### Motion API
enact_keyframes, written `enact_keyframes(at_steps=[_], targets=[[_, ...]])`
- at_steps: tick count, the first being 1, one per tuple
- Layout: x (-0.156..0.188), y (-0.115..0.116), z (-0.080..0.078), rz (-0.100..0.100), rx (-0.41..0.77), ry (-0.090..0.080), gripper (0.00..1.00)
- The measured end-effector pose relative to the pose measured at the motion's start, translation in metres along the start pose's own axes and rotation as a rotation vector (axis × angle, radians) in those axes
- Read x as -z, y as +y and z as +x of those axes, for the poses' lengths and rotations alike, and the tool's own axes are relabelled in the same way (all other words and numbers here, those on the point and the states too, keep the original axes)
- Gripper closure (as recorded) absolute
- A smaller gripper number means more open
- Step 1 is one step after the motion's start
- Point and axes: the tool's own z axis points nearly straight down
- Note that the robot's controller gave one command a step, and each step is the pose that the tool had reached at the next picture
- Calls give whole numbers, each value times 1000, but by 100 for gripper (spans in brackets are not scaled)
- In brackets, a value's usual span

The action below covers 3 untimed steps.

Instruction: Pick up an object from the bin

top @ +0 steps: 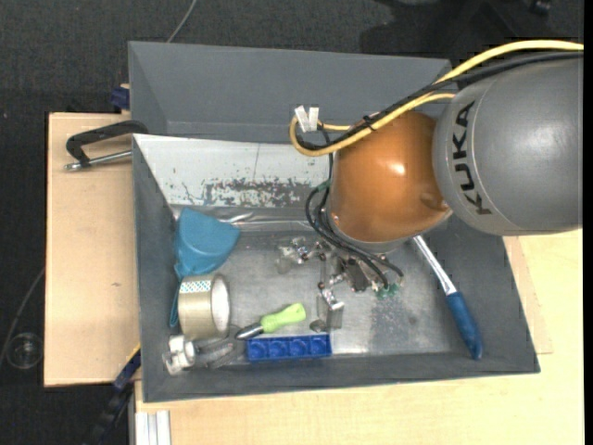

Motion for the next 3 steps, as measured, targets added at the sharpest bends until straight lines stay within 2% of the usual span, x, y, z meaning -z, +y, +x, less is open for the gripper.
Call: enact_keyframes(at_steps=[1,2,3], targets=[[-20,1,1,0,161,0,0],[-93,17,-2,-1,301,4,0],[-89,21,1,0,508,-7,100]])
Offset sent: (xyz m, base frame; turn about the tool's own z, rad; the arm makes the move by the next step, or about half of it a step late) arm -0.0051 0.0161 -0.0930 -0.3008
